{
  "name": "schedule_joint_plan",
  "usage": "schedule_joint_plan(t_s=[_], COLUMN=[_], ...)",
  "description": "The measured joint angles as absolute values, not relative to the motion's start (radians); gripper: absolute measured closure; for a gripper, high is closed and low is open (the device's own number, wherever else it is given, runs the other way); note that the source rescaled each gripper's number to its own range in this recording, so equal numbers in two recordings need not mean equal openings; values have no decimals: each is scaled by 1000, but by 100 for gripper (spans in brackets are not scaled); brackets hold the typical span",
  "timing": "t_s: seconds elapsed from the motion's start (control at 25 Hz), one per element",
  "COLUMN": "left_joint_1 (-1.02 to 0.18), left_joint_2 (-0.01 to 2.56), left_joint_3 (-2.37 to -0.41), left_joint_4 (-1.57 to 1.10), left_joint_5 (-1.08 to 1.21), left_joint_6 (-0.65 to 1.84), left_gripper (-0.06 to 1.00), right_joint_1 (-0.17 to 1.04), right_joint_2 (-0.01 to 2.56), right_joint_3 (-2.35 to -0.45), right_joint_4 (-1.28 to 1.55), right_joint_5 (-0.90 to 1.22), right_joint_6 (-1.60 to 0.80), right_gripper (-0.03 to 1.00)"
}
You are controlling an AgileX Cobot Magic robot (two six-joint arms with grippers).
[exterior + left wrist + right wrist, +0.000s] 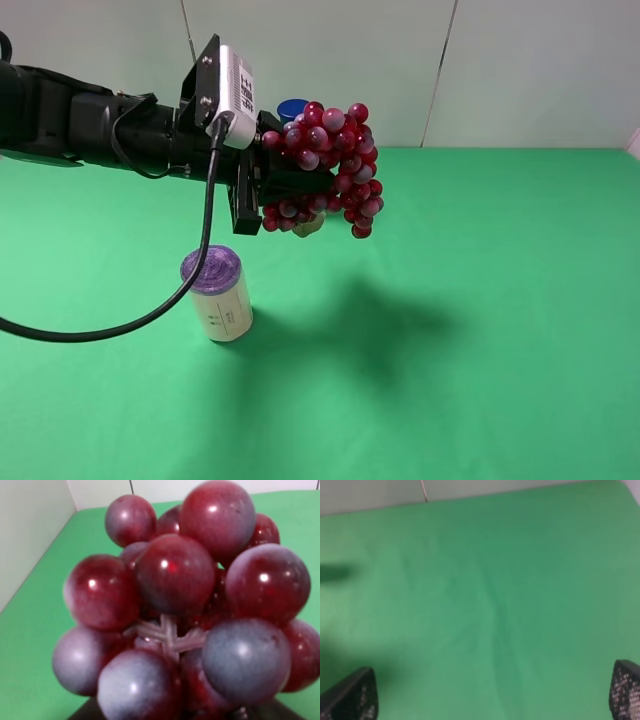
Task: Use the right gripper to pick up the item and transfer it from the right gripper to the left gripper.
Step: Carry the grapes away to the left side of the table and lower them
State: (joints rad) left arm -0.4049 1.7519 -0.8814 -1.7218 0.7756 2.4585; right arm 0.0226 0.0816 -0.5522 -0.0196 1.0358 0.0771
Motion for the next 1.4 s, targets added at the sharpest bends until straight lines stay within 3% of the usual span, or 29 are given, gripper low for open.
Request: schedule_joint_plan(t_s=[1.4], left_joint_1=[-405], left_joint_2=[1752], left_joint_3=[-881], left_joint_4=[-1721], left_joint_5=[776], left_joint_6=[2459], left_gripper=[93], right_joint_1=[-35], right_joint_2=[-5], right_joint_3=[-491], right_joint_4=[-15], right_joint_5=[1011], right_joint_6=[92], right_gripper=[-3])
